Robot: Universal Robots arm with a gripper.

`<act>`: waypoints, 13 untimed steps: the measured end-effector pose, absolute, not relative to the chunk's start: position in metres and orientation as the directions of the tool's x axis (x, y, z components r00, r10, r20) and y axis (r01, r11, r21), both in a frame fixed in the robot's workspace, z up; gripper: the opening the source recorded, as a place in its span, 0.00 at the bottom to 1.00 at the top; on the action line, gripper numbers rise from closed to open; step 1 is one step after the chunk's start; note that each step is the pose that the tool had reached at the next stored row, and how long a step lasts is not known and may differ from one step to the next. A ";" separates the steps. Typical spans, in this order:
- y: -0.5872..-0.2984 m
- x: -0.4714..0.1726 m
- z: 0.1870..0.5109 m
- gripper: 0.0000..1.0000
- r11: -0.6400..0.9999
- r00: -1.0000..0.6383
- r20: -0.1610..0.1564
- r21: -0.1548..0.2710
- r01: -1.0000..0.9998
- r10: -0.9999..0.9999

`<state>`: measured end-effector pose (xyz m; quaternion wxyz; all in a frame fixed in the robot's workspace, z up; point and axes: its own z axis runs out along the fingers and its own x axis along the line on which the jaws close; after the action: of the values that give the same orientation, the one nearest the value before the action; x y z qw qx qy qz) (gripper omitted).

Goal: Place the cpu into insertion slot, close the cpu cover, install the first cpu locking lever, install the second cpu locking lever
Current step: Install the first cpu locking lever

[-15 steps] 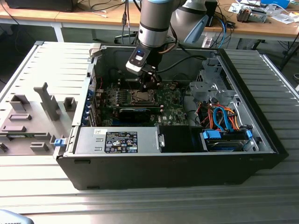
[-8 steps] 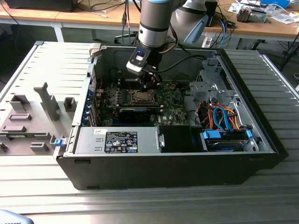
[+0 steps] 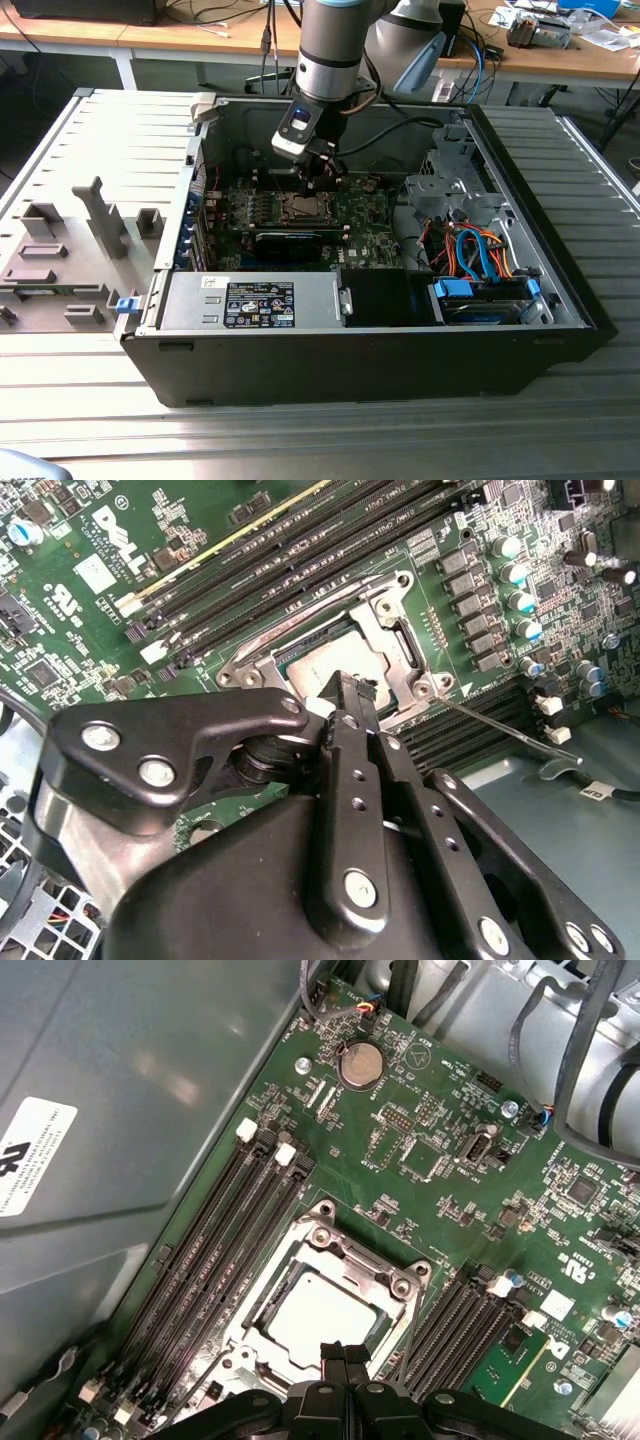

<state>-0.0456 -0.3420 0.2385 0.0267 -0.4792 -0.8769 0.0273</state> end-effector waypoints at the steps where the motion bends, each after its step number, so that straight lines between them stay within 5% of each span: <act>1: -0.342 -0.046 0.238 0.11 0.541 -0.541 0.021 -0.073 0.838 0.841; 13: -0.342 -0.046 0.238 0.11 0.572 -0.572 0.021 -0.073 0.817 0.820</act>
<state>-0.0456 -0.3420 0.2384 0.0261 -0.4619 -0.8861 0.0277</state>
